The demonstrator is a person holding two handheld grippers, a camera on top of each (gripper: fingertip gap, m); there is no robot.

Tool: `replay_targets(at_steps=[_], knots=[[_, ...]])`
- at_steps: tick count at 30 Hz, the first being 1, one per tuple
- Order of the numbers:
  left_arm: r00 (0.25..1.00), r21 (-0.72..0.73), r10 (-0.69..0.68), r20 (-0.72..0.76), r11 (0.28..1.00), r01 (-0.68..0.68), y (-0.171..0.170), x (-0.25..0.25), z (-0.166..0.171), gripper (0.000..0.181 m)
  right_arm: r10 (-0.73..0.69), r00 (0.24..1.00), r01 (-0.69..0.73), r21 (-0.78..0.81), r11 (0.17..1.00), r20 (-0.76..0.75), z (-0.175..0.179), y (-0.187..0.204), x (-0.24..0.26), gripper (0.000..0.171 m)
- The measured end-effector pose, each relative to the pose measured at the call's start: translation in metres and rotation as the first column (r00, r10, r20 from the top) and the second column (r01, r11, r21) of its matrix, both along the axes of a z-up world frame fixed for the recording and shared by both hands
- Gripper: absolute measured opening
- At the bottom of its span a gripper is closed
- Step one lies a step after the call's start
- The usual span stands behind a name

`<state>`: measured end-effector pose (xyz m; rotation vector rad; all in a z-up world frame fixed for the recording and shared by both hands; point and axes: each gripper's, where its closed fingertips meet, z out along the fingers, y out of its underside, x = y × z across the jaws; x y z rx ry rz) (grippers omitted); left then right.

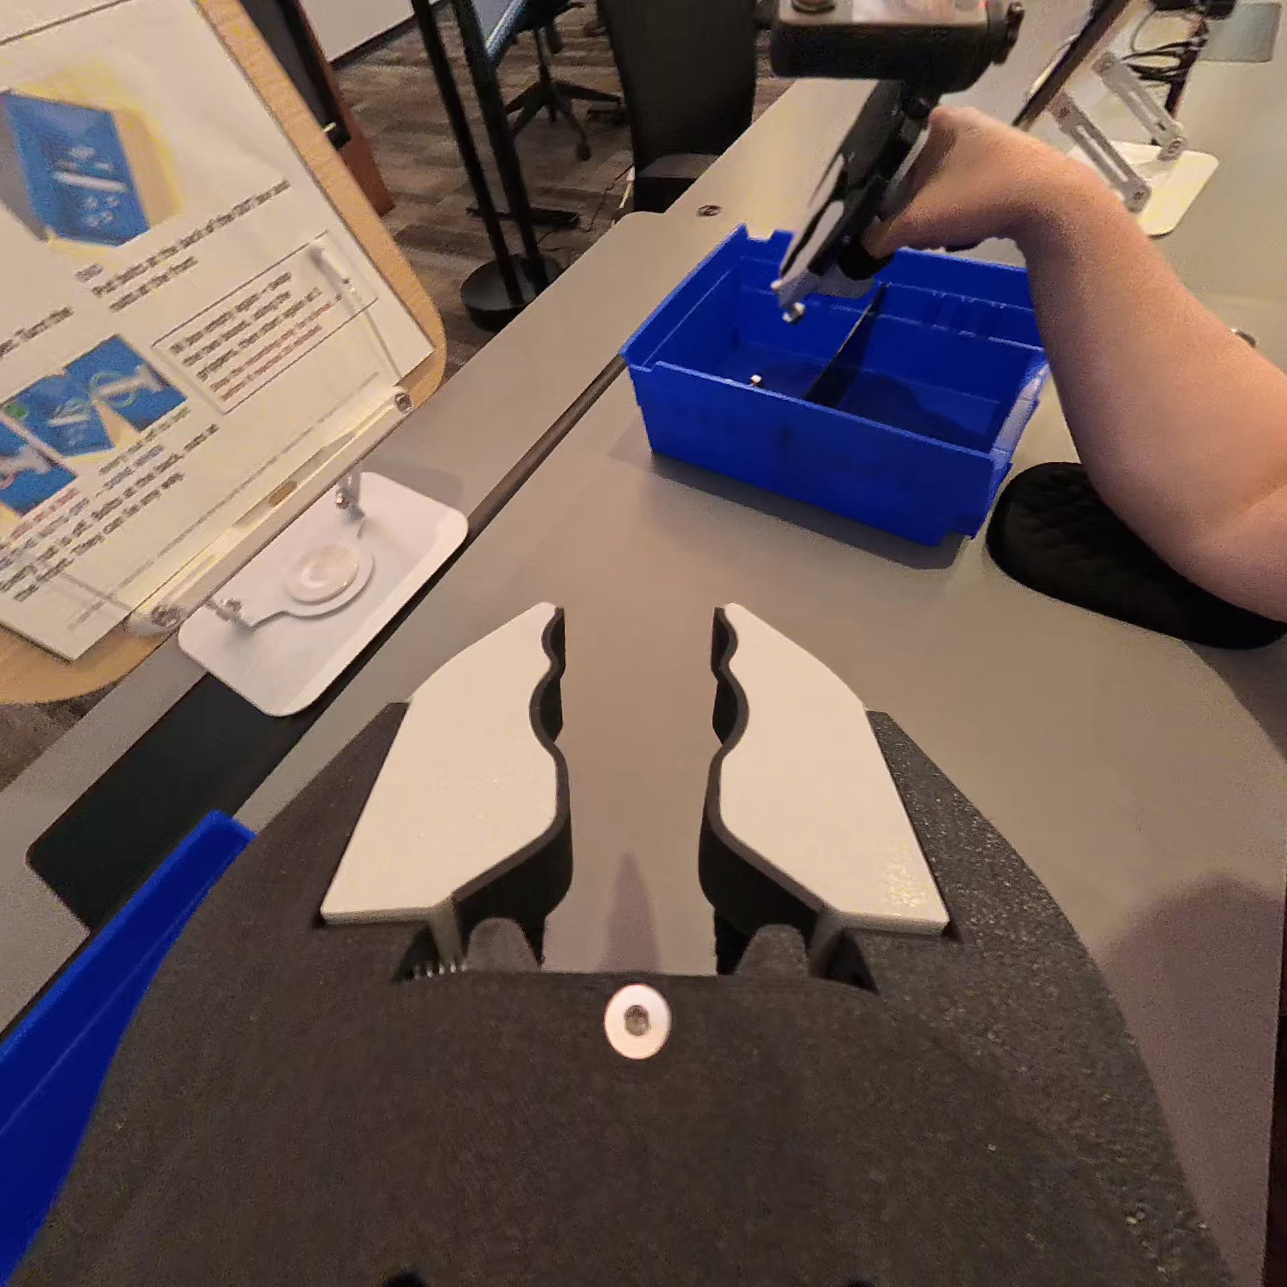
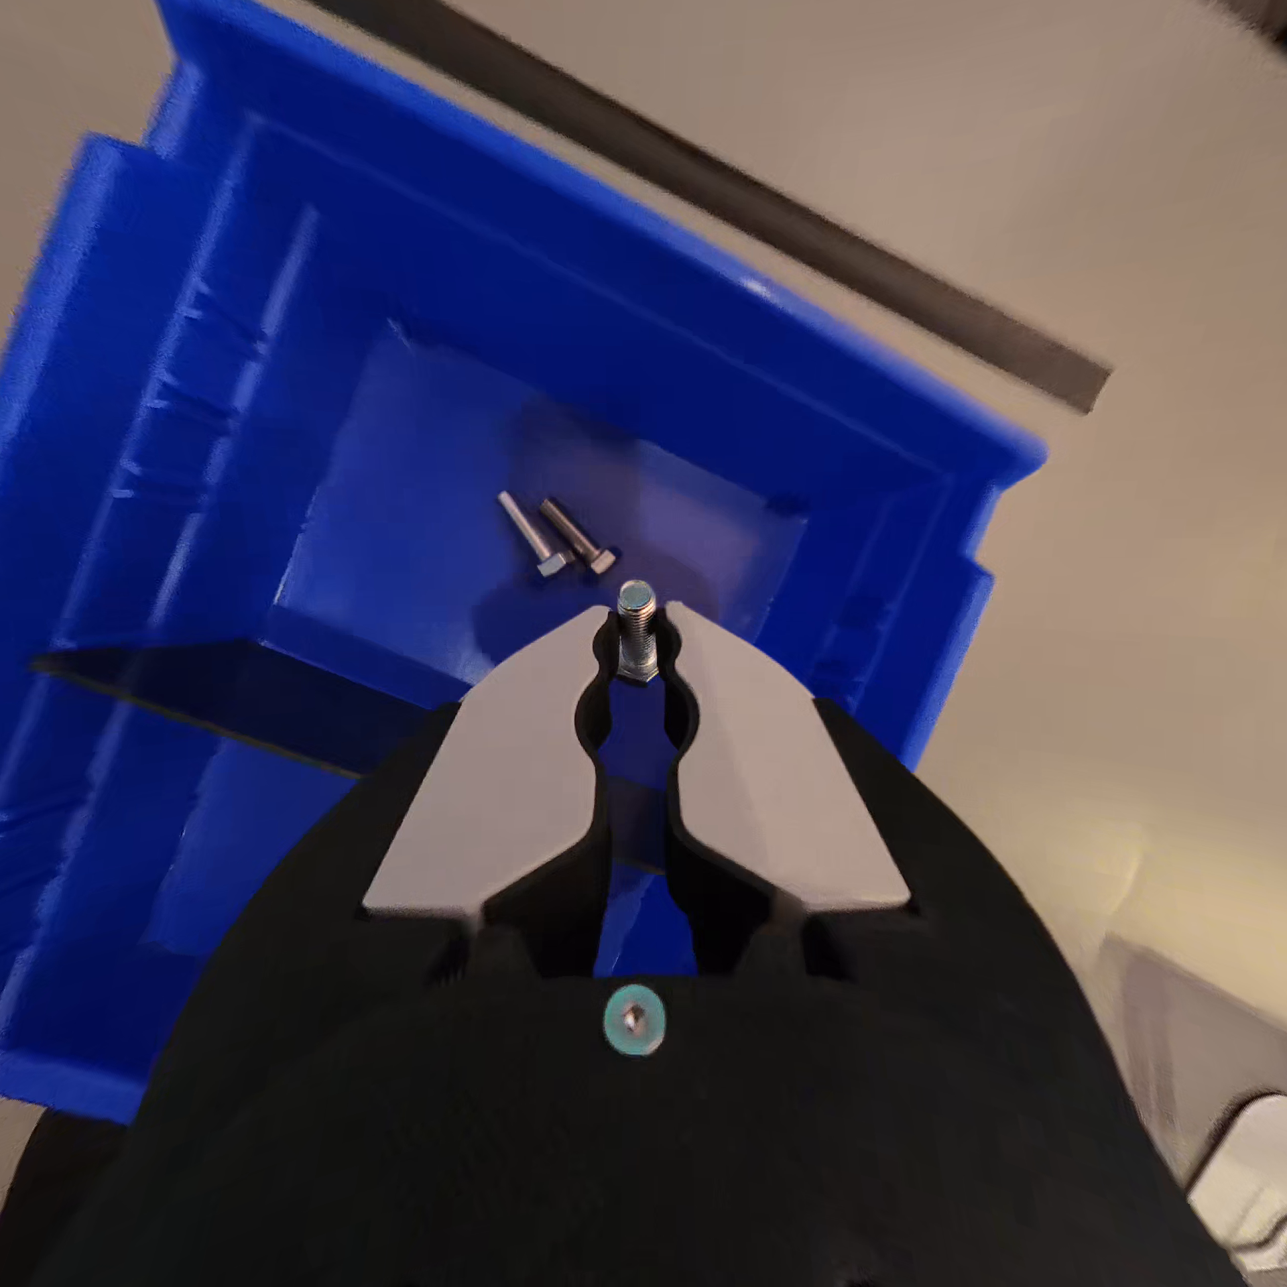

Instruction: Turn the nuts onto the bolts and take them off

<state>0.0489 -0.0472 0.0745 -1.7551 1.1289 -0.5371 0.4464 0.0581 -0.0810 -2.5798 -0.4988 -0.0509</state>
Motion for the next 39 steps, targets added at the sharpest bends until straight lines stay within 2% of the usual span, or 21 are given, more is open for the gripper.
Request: replay_targets(at_steps=[5,6,7,9,13,15,19,21,24,27,36,39], knots=[[0.986,-0.046,0.141,-0.089,0.988,-0.145,0.017,-0.040,-0.013,0.039,-0.061,0.998,0.061,-0.108,0.992,0.001,-0.024,0.002,0.009,0.013],[0.977,-0.061,0.177,-0.121,0.981,-0.185,0.021,-0.051,-0.019,0.039,-0.068,0.998,0.068,-0.104,0.992,0.006,-0.025,0.004,0.011,0.018],[0.962,-0.076,0.222,-0.161,0.969,-0.237,0.025,-0.064,-0.025,0.038,-0.067,0.998,0.067,-0.083,0.994,0.007,-0.024,0.008,0.012,0.026],[0.914,-0.093,0.322,-0.246,0.931,-0.353,0.034,-0.093,-0.038,0.037,-0.062,0.998,0.062,-0.023,0.998,-0.004,-0.016,0.013,0.012,0.032],[0.846,-0.181,0.428,-0.317,0.849,-0.497,0.039,-0.142,-0.058,0.034,-0.028,0.996,0.041,0.146,0.989,-0.088,0.021,0.017,0.003,0.032],[0.837,-0.245,0.431,-0.338,0.818,-0.520,0.034,-0.159,-0.069,0.034,-0.007,0.993,0.033,0.217,0.976,-0.117,0.041,0.017,-0.002,0.032],[0.791,-0.254,0.430,-0.436,0.784,-0.566,0.032,-0.192,-0.096,0.034,0.022,0.995,0.008,0.298,0.955,-0.096,0.064,0.013,-0.007,0.032],[0.754,-0.322,0.437,-0.490,0.714,-0.622,0.028,-0.205,-0.114,0.035,0.031,0.996,-0.003,0.312,0.950,-0.085,0.069,0.012,-0.009,0.032],[0.662,-0.350,0.456,-0.595,0.594,-0.724,0.025,-0.224,-0.140,0.036,0.041,0.997,-0.018,0.310,0.951,-0.067,0.070,0.010,-0.012,0.032],[0.621,-0.418,0.427,-0.657,0.479,-0.772,0.019,-0.229,-0.167,0.039,0.040,0.998,-0.025,0.284,0.958,-0.046,0.064,0.008,-0.012,0.034],[0.622,-0.508,0.383,-0.683,0.364,-0.781,0.030,-0.219,-0.208,0.034,0.050,0.999,-0.048,0.246,0.968,-0.002,0.055,0.009,-0.015,0.035],[0.597,-0.502,0.351,-0.722,0.328,-0.800,0.028,-0.224,-0.222,0.032,0.049,0.999,-0.048,0.241,0.969,0.003,0.054,0.009,-0.013,0.035]])
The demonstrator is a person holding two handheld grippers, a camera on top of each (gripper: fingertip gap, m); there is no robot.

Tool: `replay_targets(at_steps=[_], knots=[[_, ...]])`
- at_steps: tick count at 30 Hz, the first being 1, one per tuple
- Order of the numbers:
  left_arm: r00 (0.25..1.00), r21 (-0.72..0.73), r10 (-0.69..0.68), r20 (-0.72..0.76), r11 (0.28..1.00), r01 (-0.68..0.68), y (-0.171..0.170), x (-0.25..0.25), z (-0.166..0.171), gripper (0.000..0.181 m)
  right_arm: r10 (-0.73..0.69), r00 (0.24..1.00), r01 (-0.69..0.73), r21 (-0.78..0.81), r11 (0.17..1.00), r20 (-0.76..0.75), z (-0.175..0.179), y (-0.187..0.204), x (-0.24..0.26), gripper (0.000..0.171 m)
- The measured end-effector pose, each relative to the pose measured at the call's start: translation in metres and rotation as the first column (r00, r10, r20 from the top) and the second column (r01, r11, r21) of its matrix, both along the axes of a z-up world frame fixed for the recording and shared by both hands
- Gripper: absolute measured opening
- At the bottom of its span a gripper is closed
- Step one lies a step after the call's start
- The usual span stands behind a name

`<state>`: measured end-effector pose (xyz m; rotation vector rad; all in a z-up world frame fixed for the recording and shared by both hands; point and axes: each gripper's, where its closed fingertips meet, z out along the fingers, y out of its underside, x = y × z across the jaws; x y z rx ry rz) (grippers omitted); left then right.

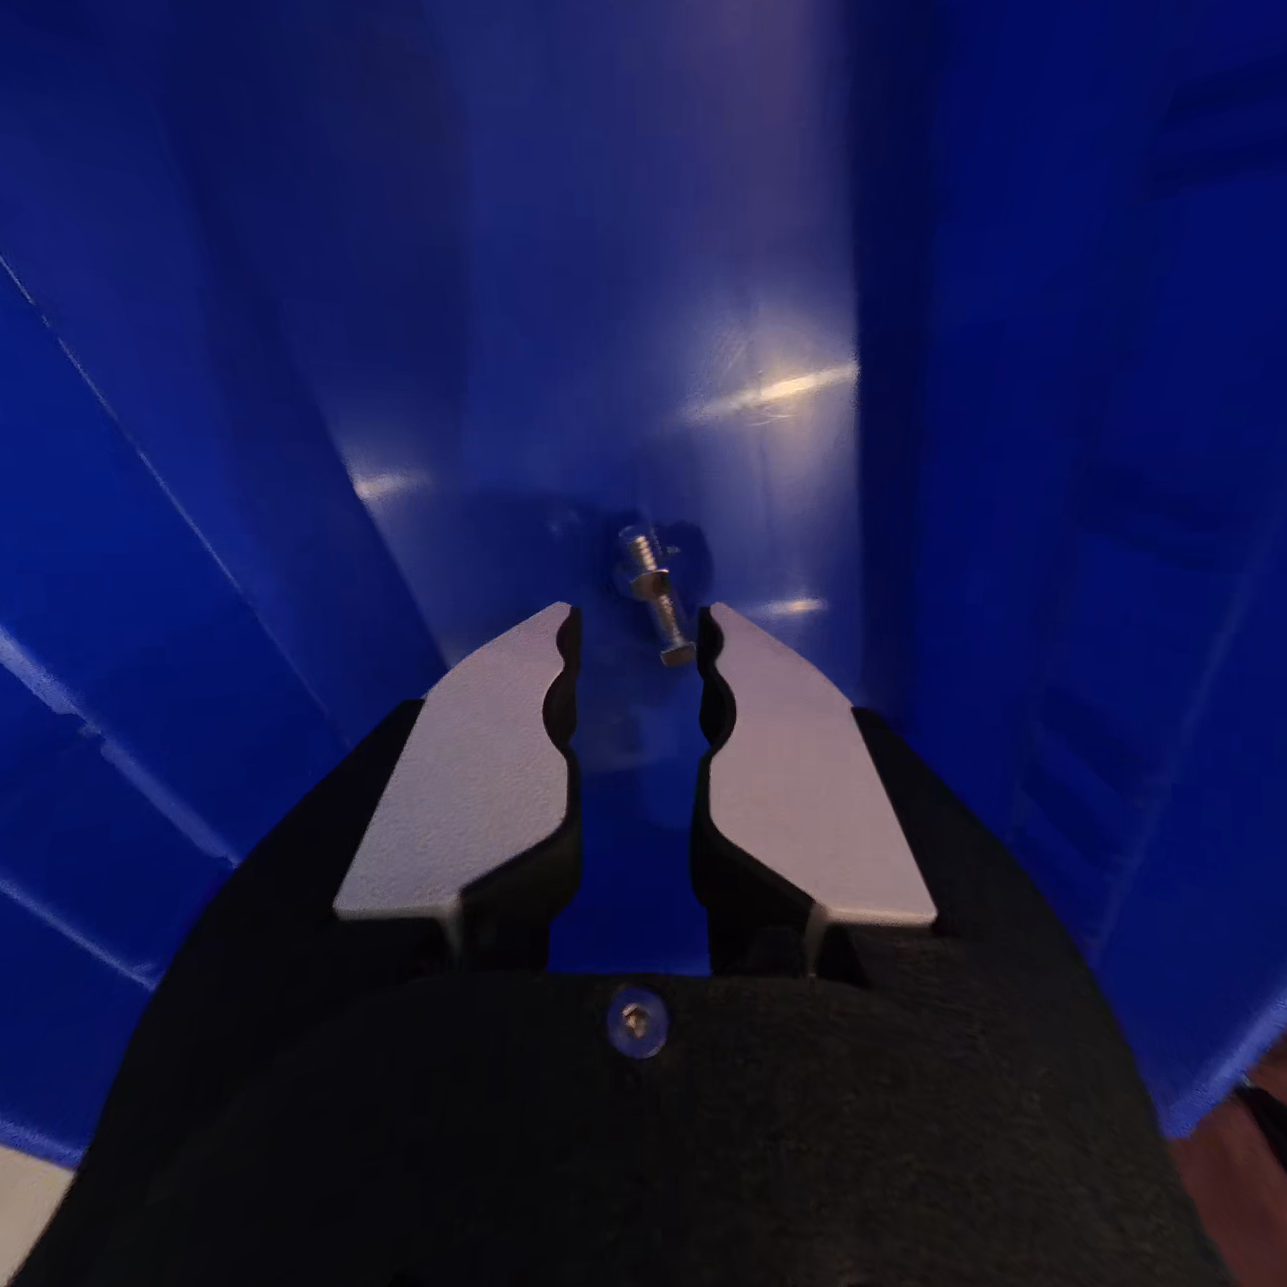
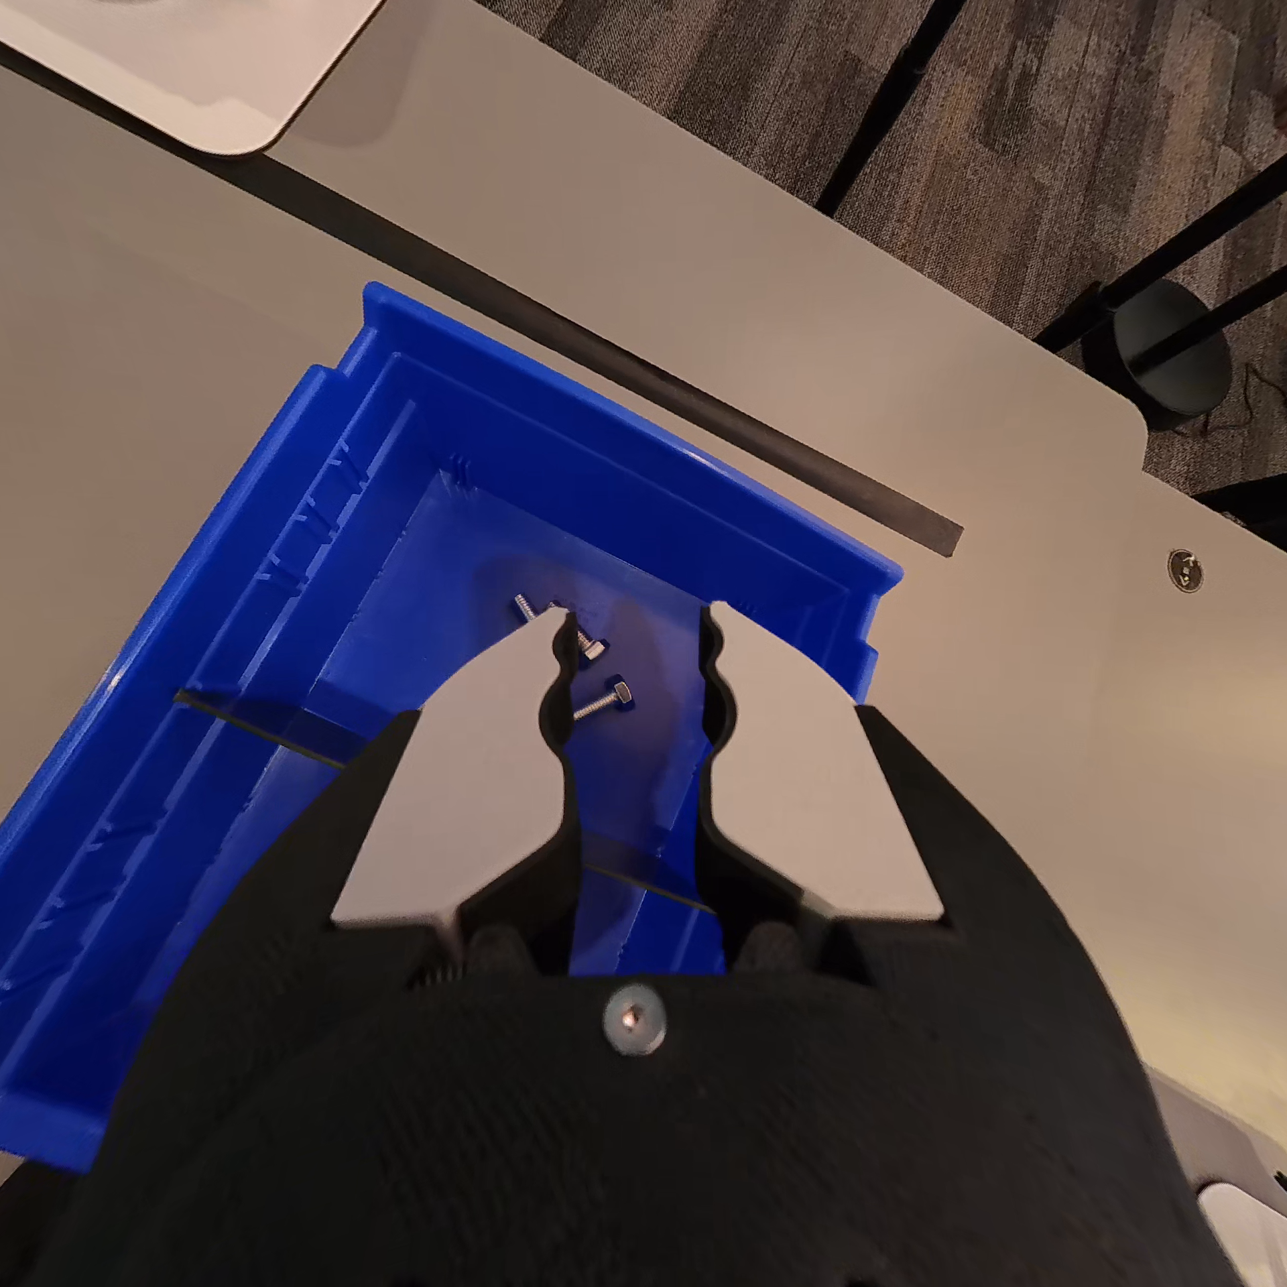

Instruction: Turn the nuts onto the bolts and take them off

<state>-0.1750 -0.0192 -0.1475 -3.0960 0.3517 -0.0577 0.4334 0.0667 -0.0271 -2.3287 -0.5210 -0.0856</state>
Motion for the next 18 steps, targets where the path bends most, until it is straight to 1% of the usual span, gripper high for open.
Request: replay_targets(at_steps=[3,5,8,10,12,13,14,15,16,17,18], knots=[[1.000,-0.005,-0.001,0.011,1.000,0.001,0.003,0.000,-0.005,0.025,-0.005,1.000,0.005,0.002,1.000,-0.001,0.001,-0.001,0.002,0.034],[0.999,-0.014,-0.018,0.042,1.000,0.019,0.002,0.004,-0.005,0.010,-0.009,1.000,0.009,0.012,1.000,-0.004,0.003,-0.001,0.004,0.034],[0.998,-0.006,-0.048,0.033,0.999,0.049,0.002,0.001,-0.003,0.010,-0.019,1.000,0.020,0.067,0.998,-0.009,0.016,-0.001,0.005,0.030],[0.998,0.065,-0.046,0.031,0.997,0.044,0.010,-0.005,0.008,0.010,-0.027,1.000,0.029,0.147,0.989,-0.015,0.034,0.000,0.002,0.028],[0.996,0.188,-0.058,0.067,0.981,0.044,0.020,-0.002,0.034,0.010,-0.004,0.999,0.013,0.279,0.960,-0.032,0.065,0.000,-0.010,0.028],[0.988,0.284,-0.106,0.109,0.956,0.071,0.027,0.008,0.053,0.010,0.038,0.998,-0.016,0.356,0.935,-0.055,0.084,-0.002,-0.024,0.027],[0.972,0.394,-0.171,0.163,0.914,0.095,0.033,0.024,0.077,0.010,0.106,0.991,-0.060,0.429,0.901,-0.085,0.103,-0.006,-0.043,0.027],[0.939,0.495,-0.255,0.229,0.862,0.113,0.035,0.046,0.103,0.009,0.206,0.971,-0.122,0.497,0.859,-0.119,0.121,-0.013,-0.068,0.027],[0.887,0.597,-0.363,0.284,0.792,0.133,0.034,0.072,0.131,0.009,0.337,0.928,-0.196,0.559,0.806,-0.160,0.138,-0.024,-0.098,0.026],[0.819,0.689,-0.479,0.315,0.709,0.149,0.028,0.100,0.159,0.009,0.482,0.852,-0.272,0.613,0.741,-0.205,0.154,-0.040,-0.132,0.026],[0.741,0.761,-0.587,0.326,0.628,0.163,0.018,0.128,0.183,0.009,0.624,0.741,-0.342,0.660,0.669,-0.248,0.168,-0.059,-0.166,0.026]])
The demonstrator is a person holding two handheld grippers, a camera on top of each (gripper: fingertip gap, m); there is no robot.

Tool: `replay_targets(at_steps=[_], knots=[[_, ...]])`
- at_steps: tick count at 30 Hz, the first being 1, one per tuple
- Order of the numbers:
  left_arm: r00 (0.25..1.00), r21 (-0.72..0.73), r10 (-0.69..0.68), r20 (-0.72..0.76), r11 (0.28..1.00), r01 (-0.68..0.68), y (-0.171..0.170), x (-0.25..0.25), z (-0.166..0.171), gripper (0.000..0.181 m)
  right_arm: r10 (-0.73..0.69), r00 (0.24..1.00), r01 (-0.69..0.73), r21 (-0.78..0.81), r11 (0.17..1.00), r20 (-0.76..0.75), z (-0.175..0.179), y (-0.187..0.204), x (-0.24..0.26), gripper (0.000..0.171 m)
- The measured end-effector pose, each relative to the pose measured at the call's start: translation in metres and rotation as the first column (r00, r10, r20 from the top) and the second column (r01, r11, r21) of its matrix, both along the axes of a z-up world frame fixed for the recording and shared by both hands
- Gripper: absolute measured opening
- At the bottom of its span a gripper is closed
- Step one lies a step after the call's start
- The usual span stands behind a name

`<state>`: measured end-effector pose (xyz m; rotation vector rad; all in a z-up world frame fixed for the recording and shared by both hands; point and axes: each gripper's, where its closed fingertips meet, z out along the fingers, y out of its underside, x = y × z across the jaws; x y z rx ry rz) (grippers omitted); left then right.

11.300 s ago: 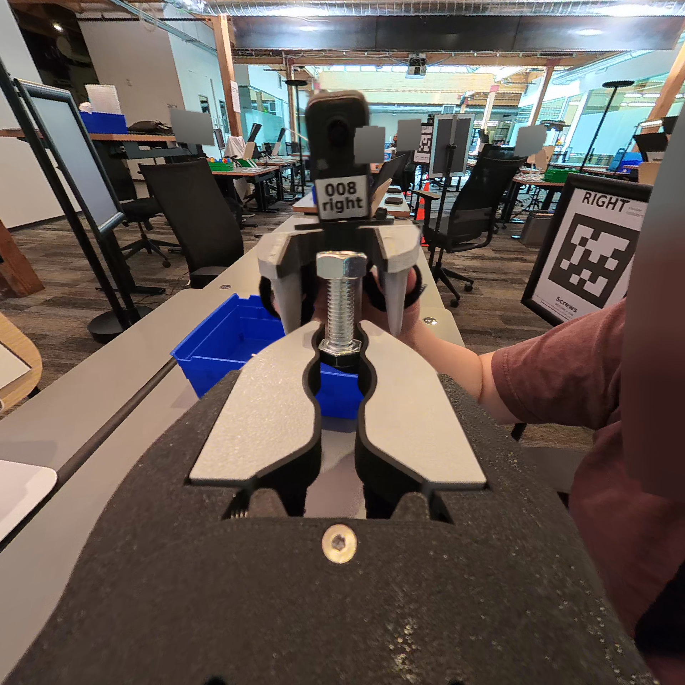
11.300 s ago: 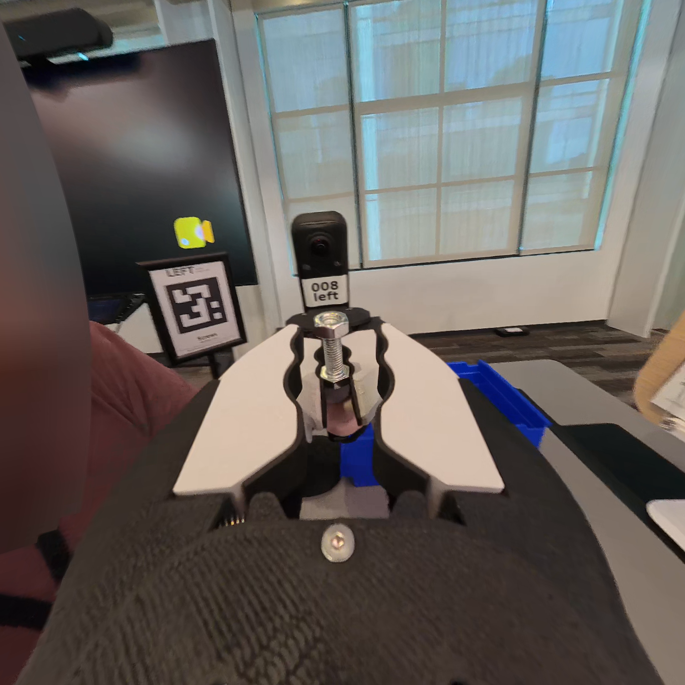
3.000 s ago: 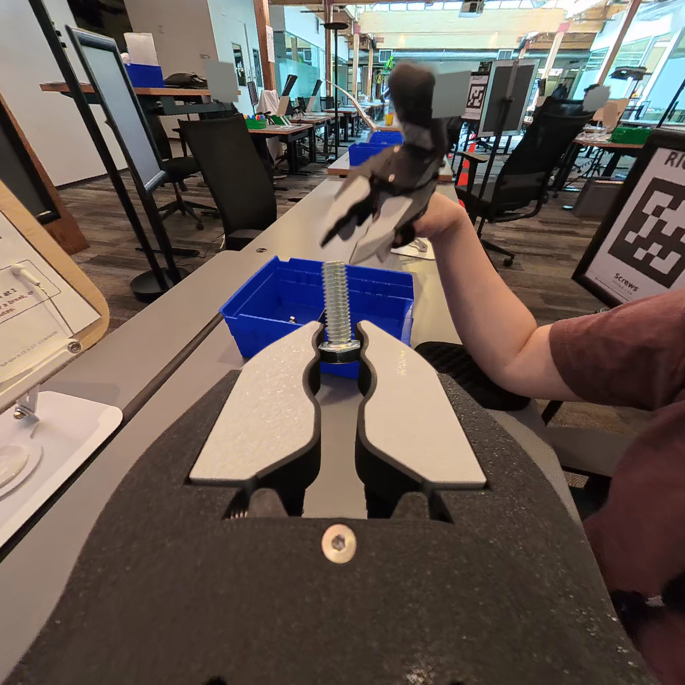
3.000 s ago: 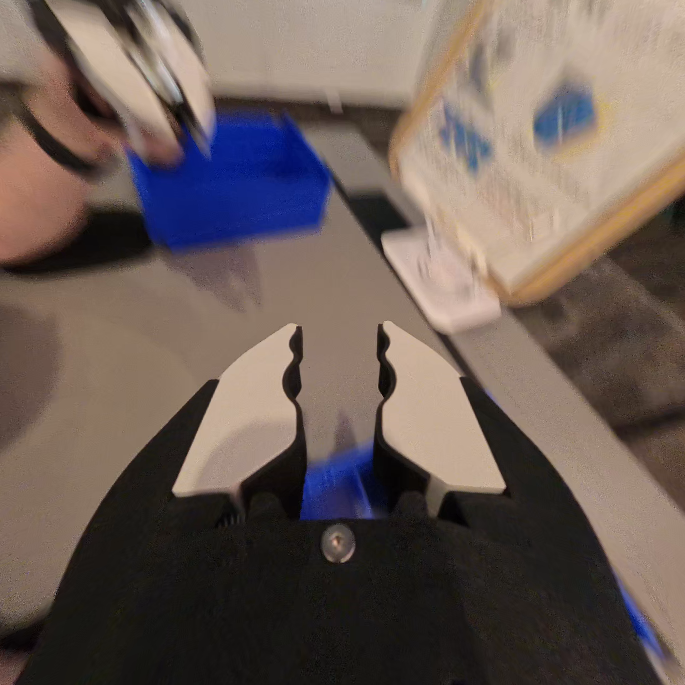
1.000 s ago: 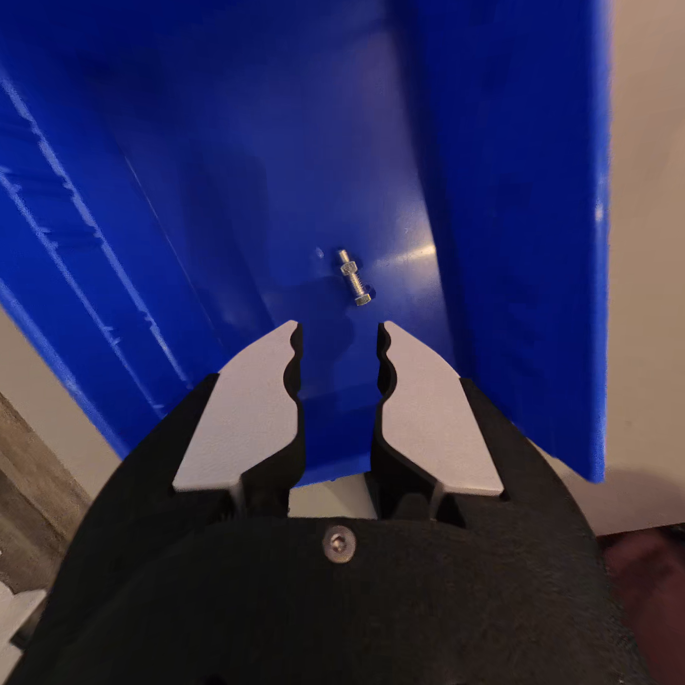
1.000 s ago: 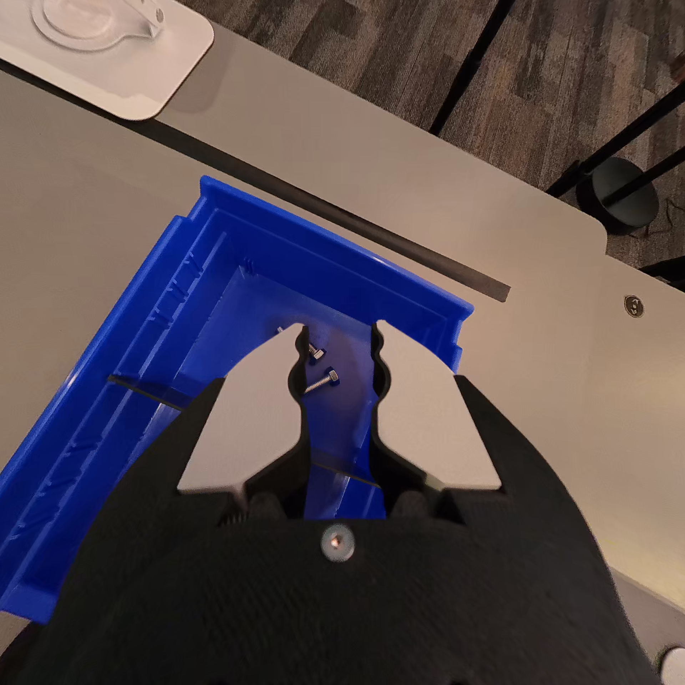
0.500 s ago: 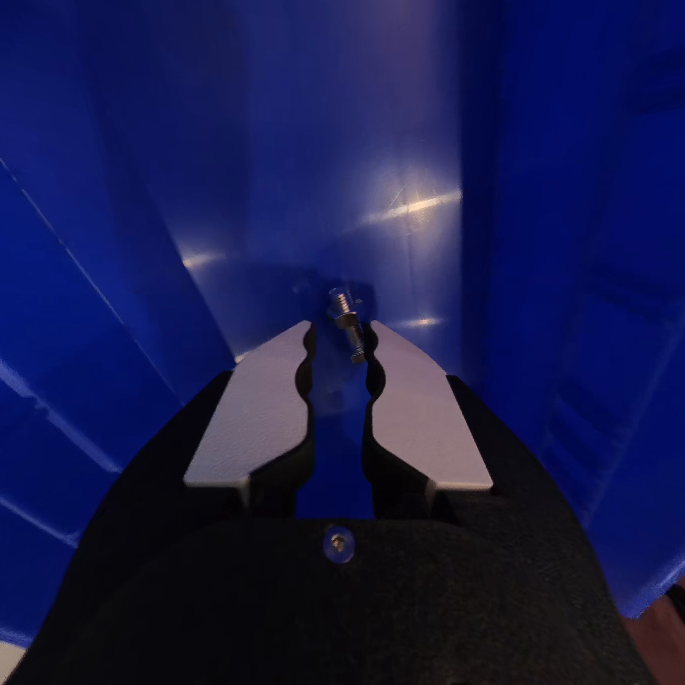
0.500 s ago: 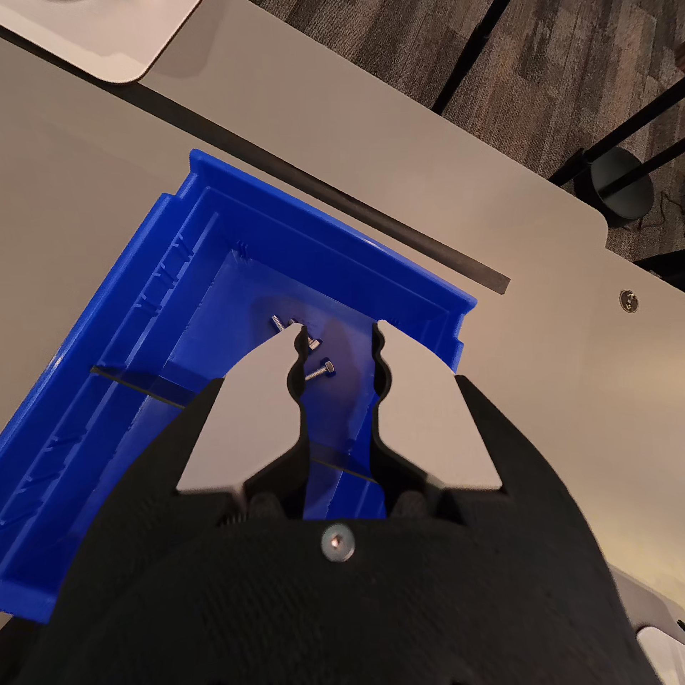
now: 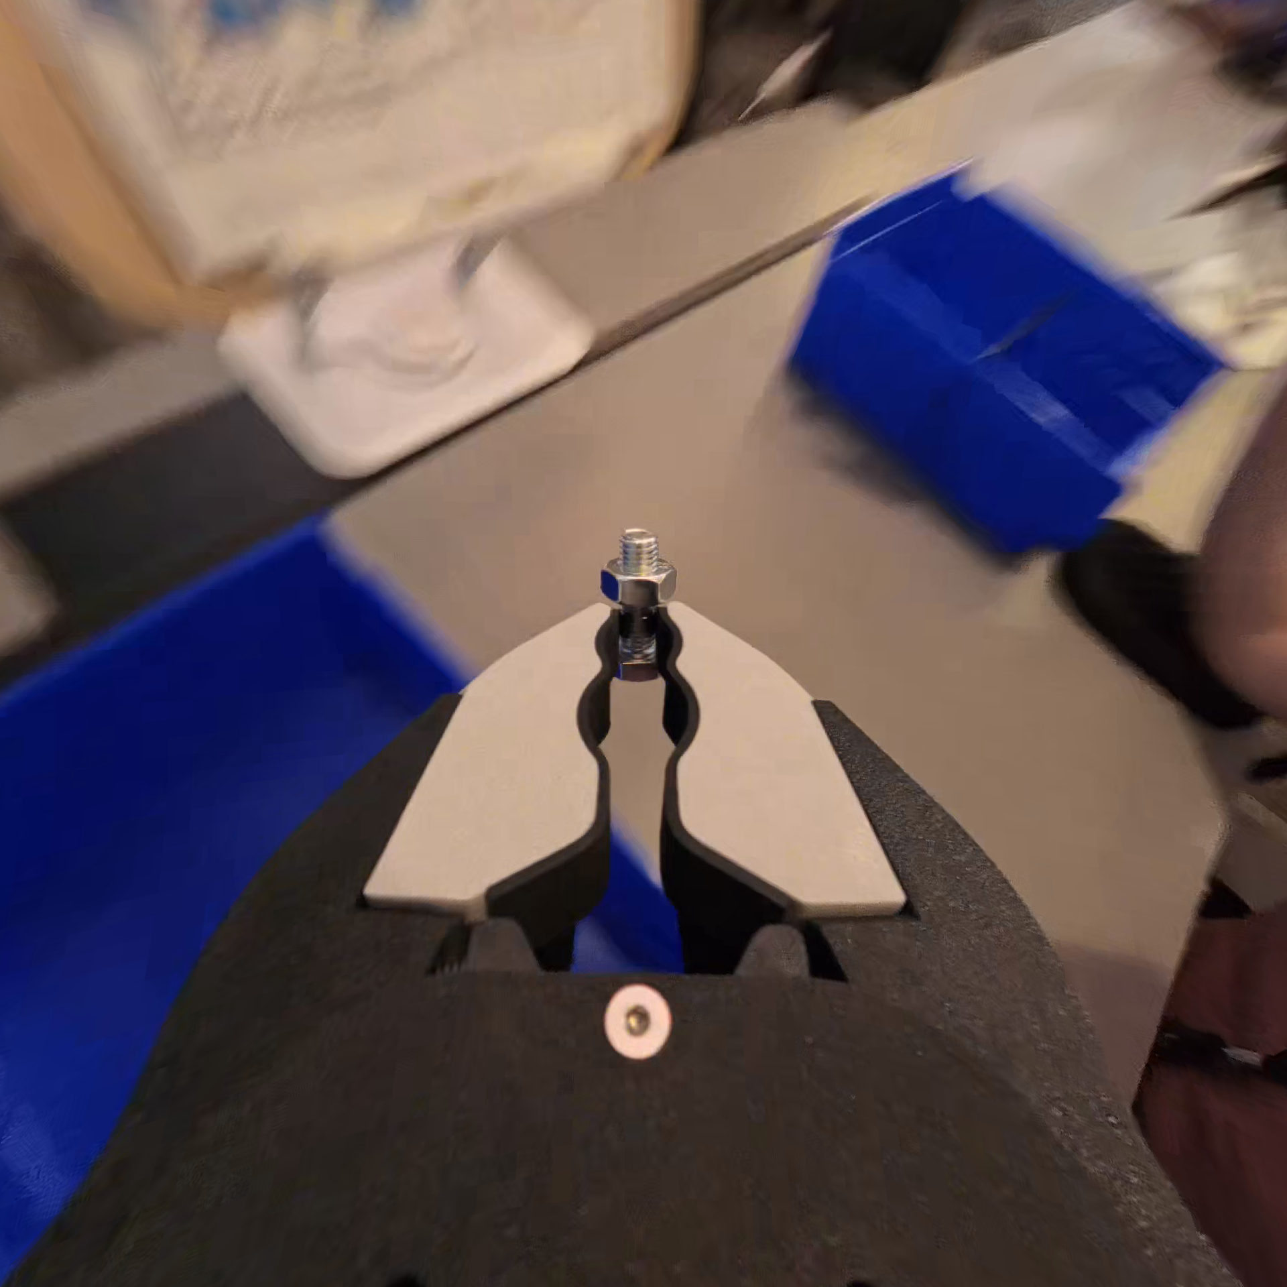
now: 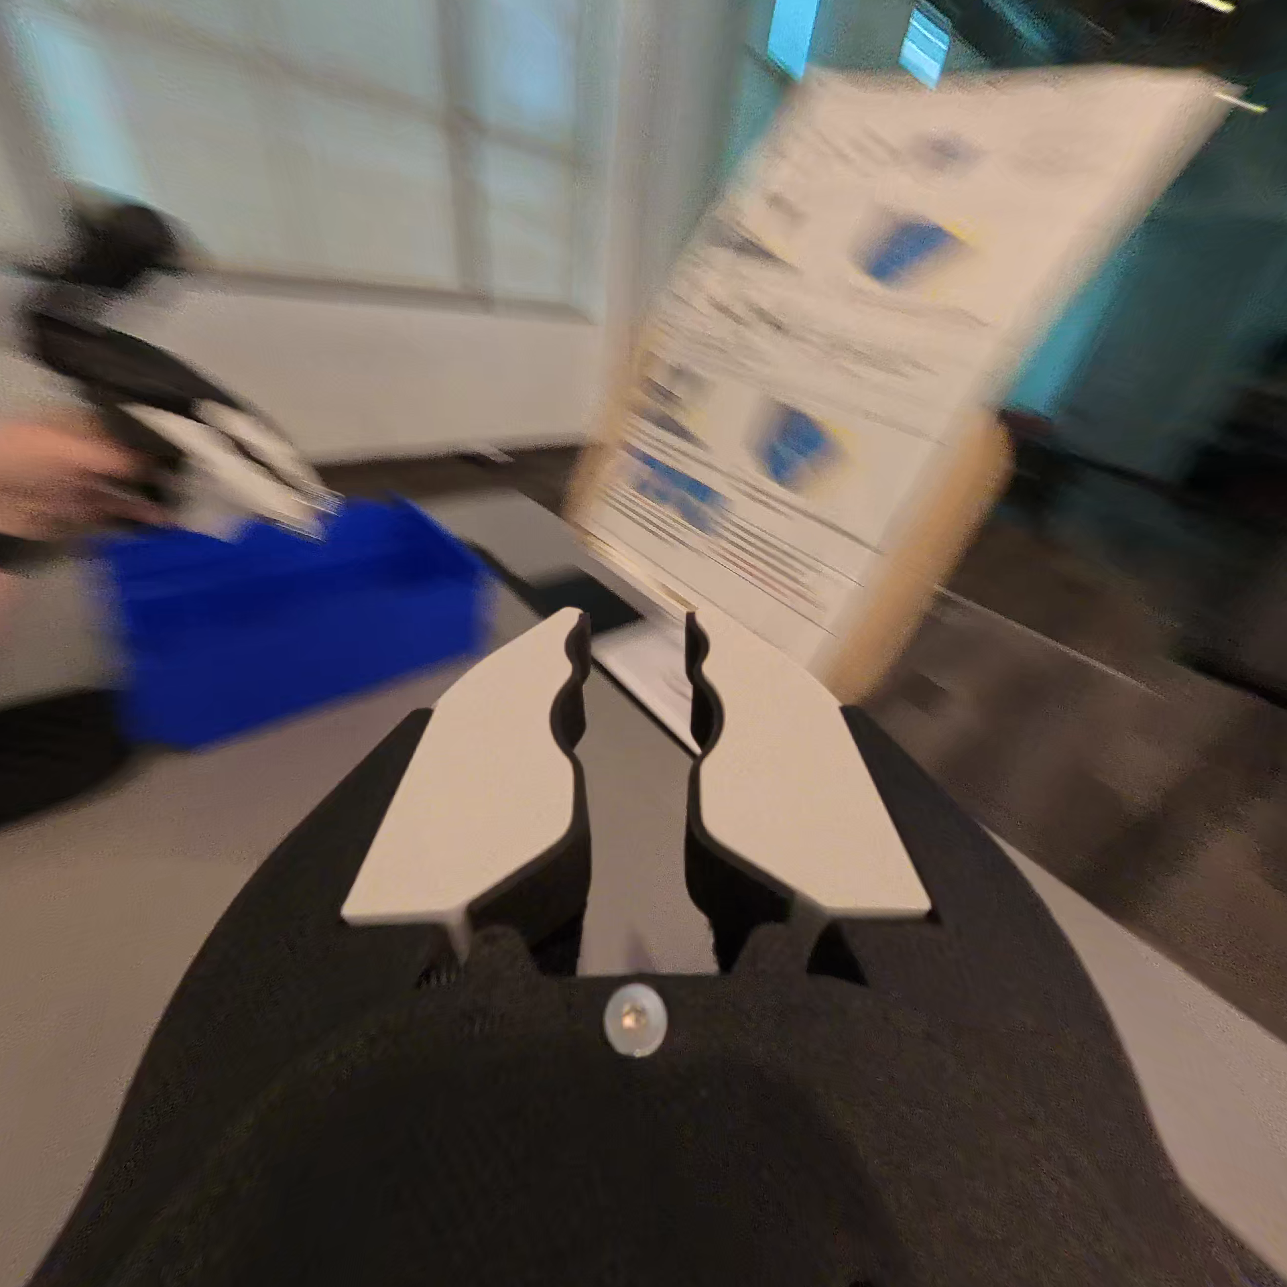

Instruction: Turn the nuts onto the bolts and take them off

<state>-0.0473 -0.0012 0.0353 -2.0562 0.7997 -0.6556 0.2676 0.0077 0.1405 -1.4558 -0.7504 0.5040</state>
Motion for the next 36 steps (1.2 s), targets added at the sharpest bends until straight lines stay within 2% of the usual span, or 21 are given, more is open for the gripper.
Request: replay_targets(at_steps=[1,3,5,6,9,14,19,22,26,31,32,35,36], knots=[[0.994,0.078,-0.095,0.051,0.993,0.091,-0.012,0.026,0.019,0.009,0.175,0.981,-0.174,0.027,0.984,-0.077,0.012,-0.022,-0.032,0.026],[0.965,0.218,-0.247,0.094,0.950,0.222,-0.035,0.071,0.044,0.009,0.463,0.864,-0.458,0.074,0.886,-0.197,0.026,-0.065,-0.084,0.022],[0.934,0.285,-0.345,0.094,0.908,0.307,-0.055,0.105,0.053,0.009,0.591,0.765,-0.589,0.091,0.803,-0.254,0.025,-0.087,-0.120,0.022],[0.927,0.301,-0.363,0.093,0.898,0.322,-0.061,0.115,0.055,0.009,0.617,0.742,-0.621,0.080,0.780,-0.261,0.020,-0.092,-0.134,0.022],[0.913,0.340,-0.396,0.099,0.876,0.343,-0.072,0.134,0.059,0.009,0.631,0.739,-0.643,0.031,0.765,-0.236,-0.001,-0.092,-0.160,0.022],[0.888,0.351,-0.444,0.118,0.855,0.381,-0.084,0.144,0.062,0.009,0.614,0.743,-0.636,0.000,0.771,-0.266,-0.014,-0.085,-0.174,0.017],[0.889,0.352,-0.444,0.107,0.853,0.384,-0.084,0.144,0.061,0.009,0.651,0.683,-0.701,-0.043,0.712,-0.331,-0.016,-0.088,-0.175,0.011],[0.892,0.363,-0.440,0.107,0.852,0.376,-0.083,0.145,0.063,0.009,0.667,0.655,-0.730,-0.067,0.680,-0.355,-0.016,-0.090,-0.175,0.021],[0.891,0.366,-0.442,0.105,0.850,0.379,-0.084,0.144,0.063,0.009,0.652,0.690,-0.702,-0.073,0.708,-0.315,-0.021,-0.089,-0.180,0.017],[0.882,0.383,-0.459,0.108,0.838,0.389,-0.087,0.145,0.064,0.009,0.665,0.673,-0.716,-0.062,0.695,-0.324,-0.019,-0.091,-0.179,0.014],[0.879,0.387,-0.464,0.113,0.835,0.391,-0.087,0.144,0.066,0.011,0.665,0.671,-0.718,-0.065,0.693,-0.328,-0.019,-0.091,-0.179,0.013],[0.891,0.437,-0.441,0.111,0.826,0.355,-0.084,0.135,0.071,0.043,0.671,0.668,-0.722,-0.062,0.689,-0.321,-0.018,-0.092,-0.177,0.013],[0.883,0.444,-0.459,0.100,0.815,0.374,-0.087,0.134,0.069,0.045,0.681,0.661,-0.730,-0.058,0.681,-0.315,-0.018,-0.094,-0.177,0.013]])
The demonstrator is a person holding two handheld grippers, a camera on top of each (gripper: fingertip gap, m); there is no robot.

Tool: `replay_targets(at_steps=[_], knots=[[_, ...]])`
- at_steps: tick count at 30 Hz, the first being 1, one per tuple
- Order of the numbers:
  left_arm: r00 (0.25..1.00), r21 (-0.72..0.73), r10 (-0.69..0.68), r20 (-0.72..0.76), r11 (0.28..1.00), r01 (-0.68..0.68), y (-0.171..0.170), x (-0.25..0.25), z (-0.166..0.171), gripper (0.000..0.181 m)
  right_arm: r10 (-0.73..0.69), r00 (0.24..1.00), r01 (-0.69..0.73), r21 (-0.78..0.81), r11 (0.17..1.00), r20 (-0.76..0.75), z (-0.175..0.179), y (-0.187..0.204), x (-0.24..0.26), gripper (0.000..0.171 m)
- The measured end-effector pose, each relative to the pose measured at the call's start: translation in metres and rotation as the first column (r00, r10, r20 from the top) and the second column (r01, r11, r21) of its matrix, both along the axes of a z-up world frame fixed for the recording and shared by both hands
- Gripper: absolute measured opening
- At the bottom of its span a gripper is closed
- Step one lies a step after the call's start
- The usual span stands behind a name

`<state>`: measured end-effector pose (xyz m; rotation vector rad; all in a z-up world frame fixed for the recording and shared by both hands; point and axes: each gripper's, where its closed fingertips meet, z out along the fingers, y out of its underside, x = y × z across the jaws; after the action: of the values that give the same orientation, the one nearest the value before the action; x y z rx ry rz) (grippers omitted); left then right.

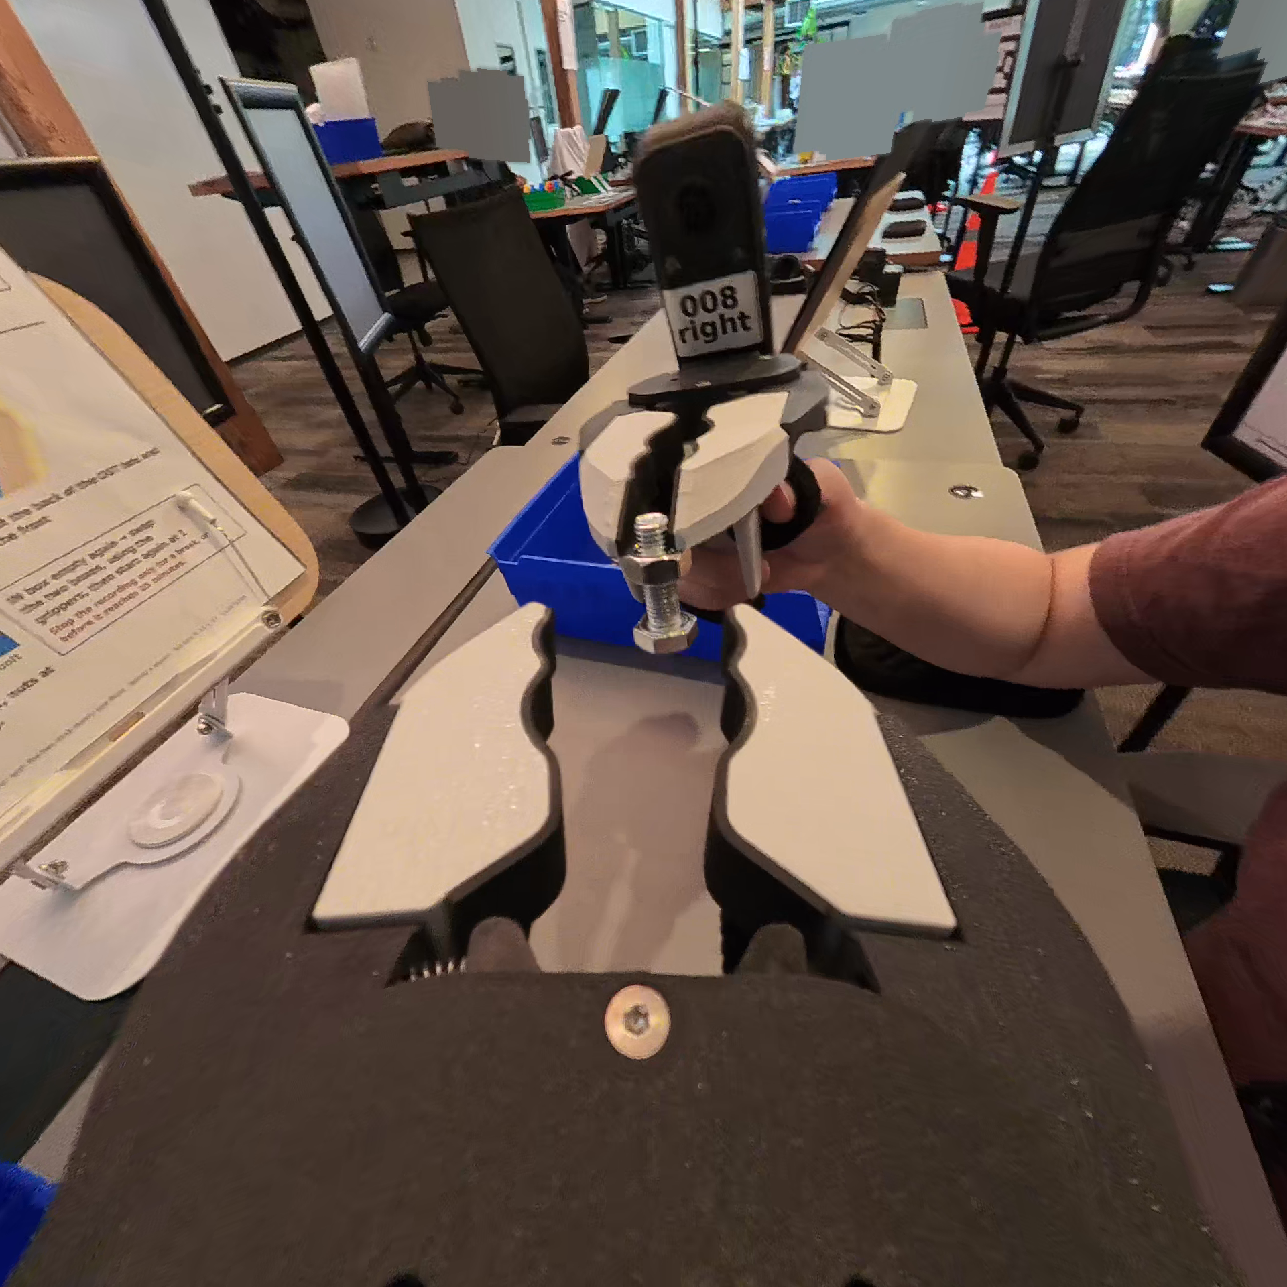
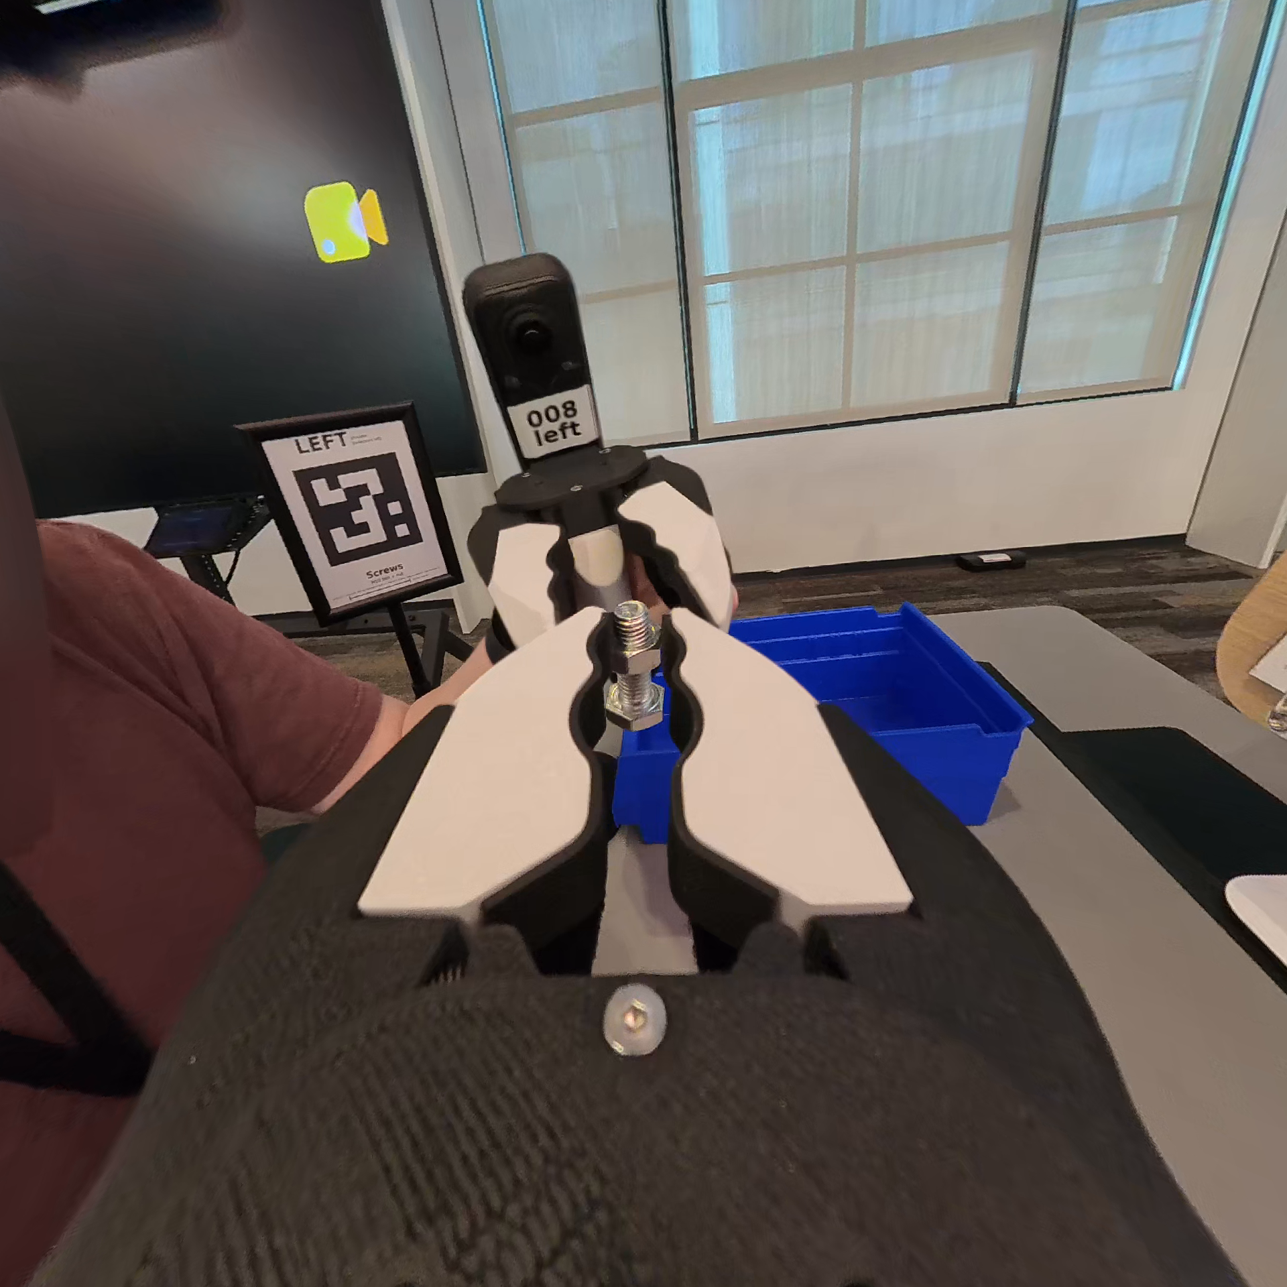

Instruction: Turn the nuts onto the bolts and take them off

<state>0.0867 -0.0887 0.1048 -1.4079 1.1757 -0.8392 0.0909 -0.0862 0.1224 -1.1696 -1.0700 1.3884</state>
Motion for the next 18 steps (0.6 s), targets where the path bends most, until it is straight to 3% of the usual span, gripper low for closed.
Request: replay_targets(at_steps=[6,18], knots=[[0.985,-0.126,-0.171,0.024,0.977,0.172,-0.020,0.018,-0.011,0.048,0.083,0.996,-0.085,0.084,0.993,0.020,0.002,-0.019,0.001,0.013],[0.974,-0.117,-0.226,0.024,0.967,0.227,-0.025,0.038,-0.022,0.027,0.091,0.996,-0.093,0.109,0.990,0.018,0.001,-0.021,0.000,0.013]])
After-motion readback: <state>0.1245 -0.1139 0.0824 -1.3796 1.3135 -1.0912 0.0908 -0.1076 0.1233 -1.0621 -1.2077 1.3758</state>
